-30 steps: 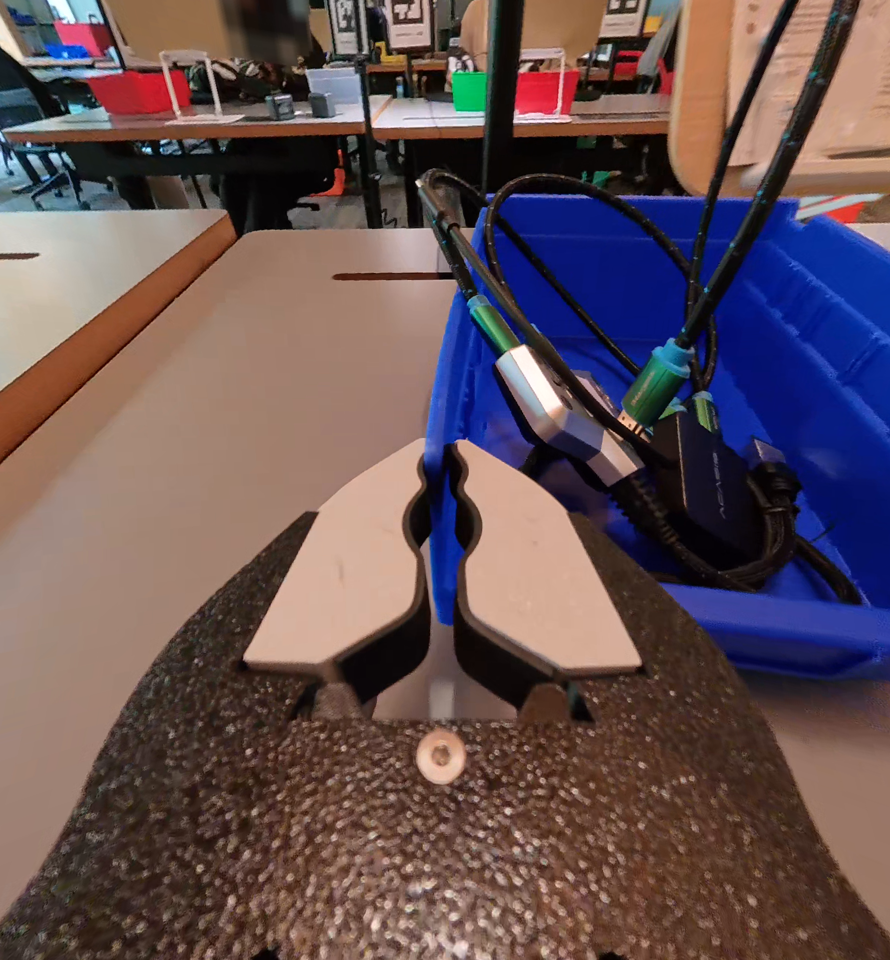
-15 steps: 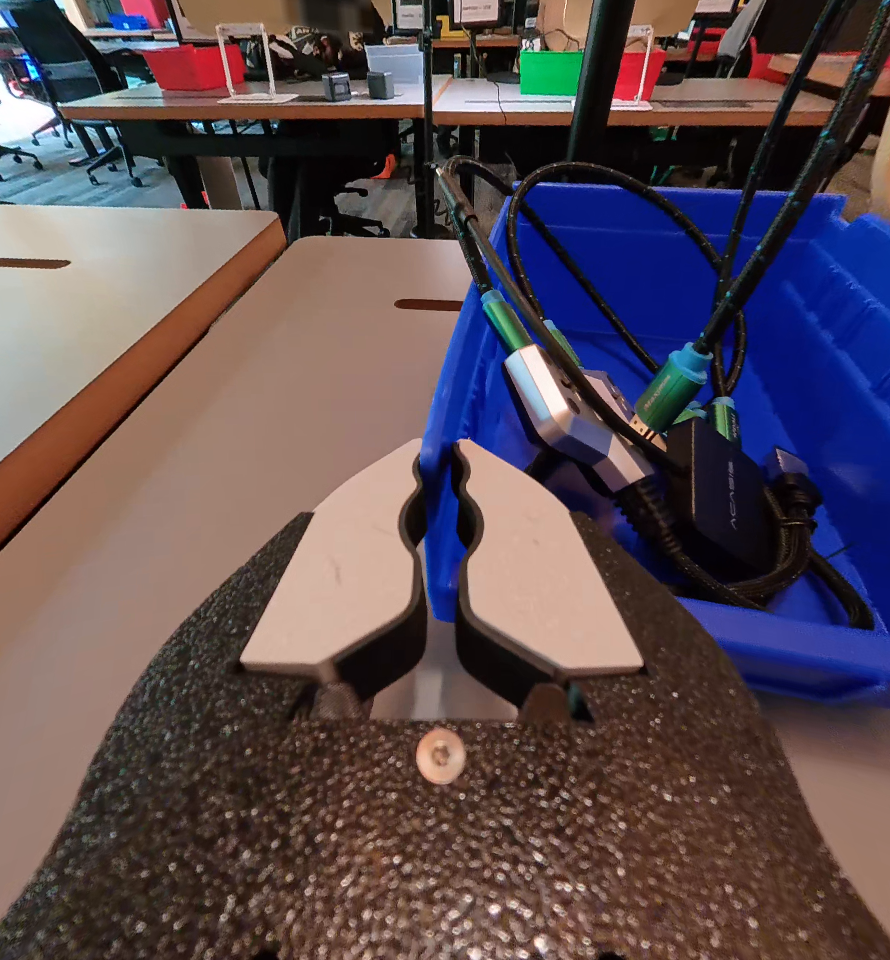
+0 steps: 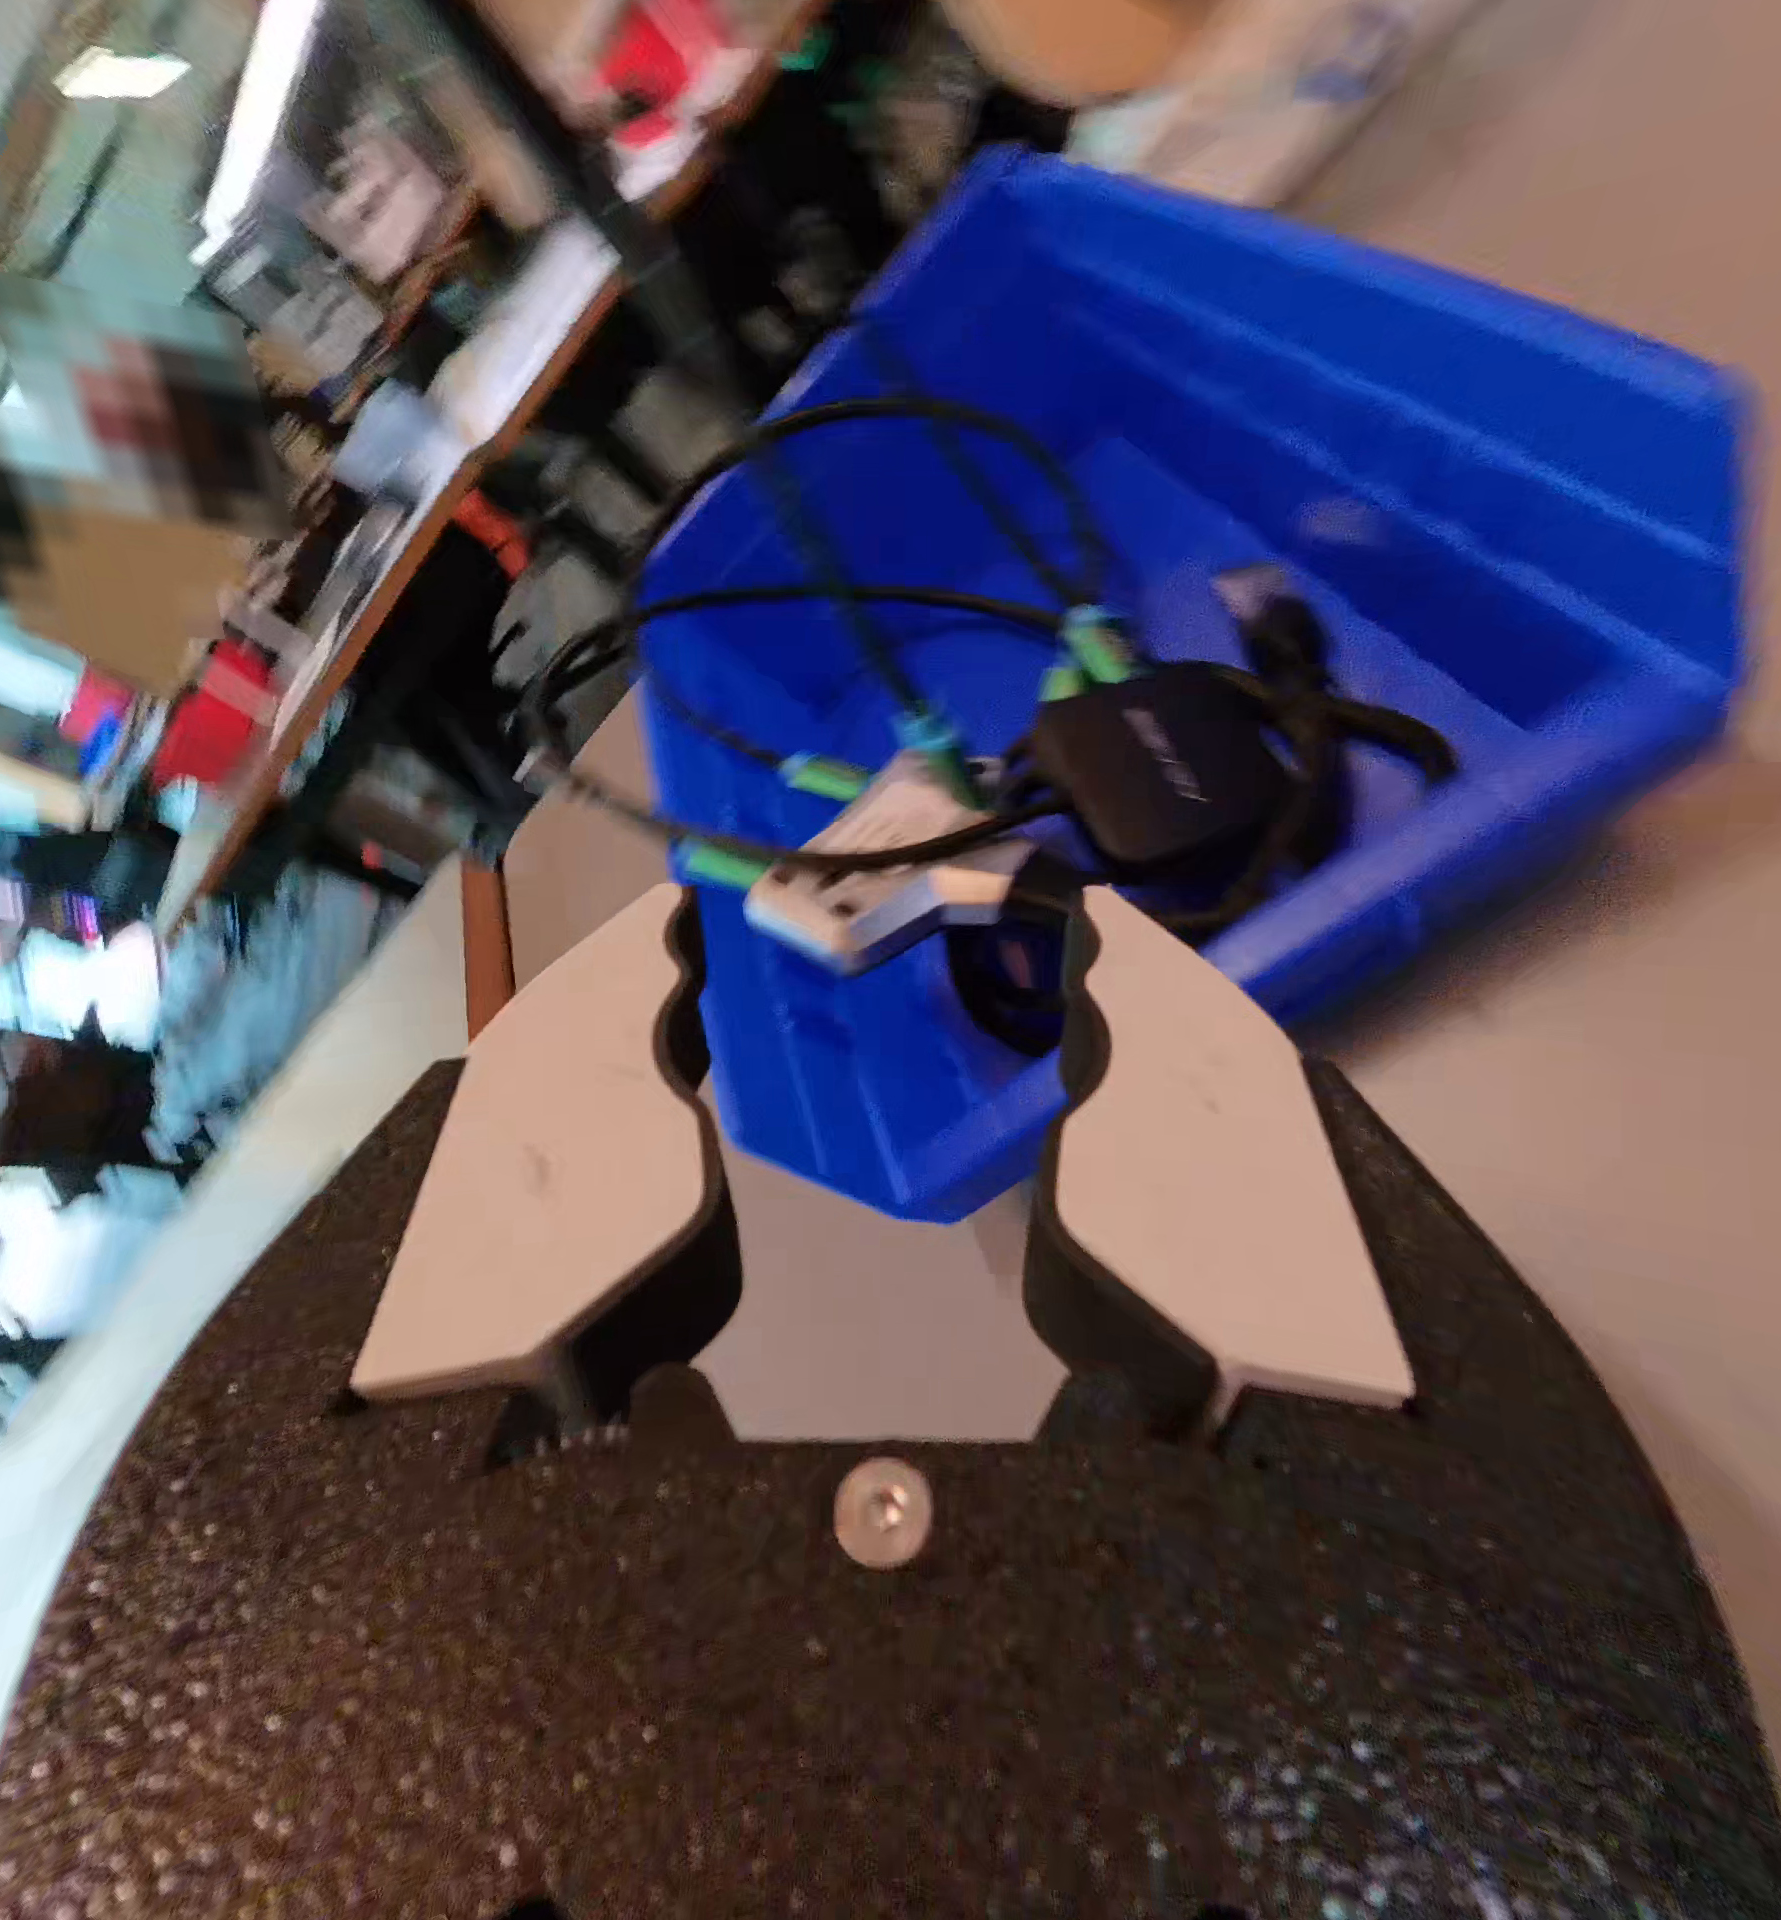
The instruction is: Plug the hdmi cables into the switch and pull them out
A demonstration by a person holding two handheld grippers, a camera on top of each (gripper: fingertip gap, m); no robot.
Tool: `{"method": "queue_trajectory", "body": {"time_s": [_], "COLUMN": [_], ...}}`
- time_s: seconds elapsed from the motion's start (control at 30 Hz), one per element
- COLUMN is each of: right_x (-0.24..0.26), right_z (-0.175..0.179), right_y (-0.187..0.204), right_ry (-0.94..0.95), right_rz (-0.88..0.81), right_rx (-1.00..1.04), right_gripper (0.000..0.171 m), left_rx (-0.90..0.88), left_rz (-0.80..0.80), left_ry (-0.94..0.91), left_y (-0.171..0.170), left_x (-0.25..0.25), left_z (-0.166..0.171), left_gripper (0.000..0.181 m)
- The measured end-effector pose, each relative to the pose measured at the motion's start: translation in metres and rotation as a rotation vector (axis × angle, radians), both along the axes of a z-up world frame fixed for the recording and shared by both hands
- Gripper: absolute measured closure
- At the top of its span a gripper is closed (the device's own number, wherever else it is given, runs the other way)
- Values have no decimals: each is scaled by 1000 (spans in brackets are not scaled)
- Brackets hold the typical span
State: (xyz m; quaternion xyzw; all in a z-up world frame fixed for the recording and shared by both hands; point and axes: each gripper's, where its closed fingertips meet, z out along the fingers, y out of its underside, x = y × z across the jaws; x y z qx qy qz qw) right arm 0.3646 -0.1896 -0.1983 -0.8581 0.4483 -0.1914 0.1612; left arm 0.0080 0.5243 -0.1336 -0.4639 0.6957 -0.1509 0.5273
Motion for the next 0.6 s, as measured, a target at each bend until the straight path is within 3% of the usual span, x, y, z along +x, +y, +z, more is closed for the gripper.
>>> {"method": "queue_trajectory", "body": {"time_s": [0.03, 0.1, 0.2, 0.3, 0.43, 0.6], "right_x": [-1, -12, -36, -63, -94, -98], "right_z": [18, 55, 104, 139, 133, 123], "right_y": [1, 24, 81, 144, 175, 179], "right_ry": [-94, -254, -500, -737, -760, -725], "right_rz": [4, 55, 214, 377, 503, 544], "right_rx": [-20, 34, 196, 455, 536, 479], "right_gripper": [77, 72, 68, 71, 72, 71], "left_rx": [87, 260, 452, 442, 477, 549], "left_rz": [-93, -237, -334, -363, -333, -347], "left_ry": [98, 348, 618, 756, 916, 995], "left_y": [-17, -39, -46, -42, -23, -15], "left_x": [4, 9, 27, 49, 64, 73], "left_z": [-2, -18, -36, -51, -64, -77], "left_gripper": [111, 100, 100, 99, 98, 101]}}
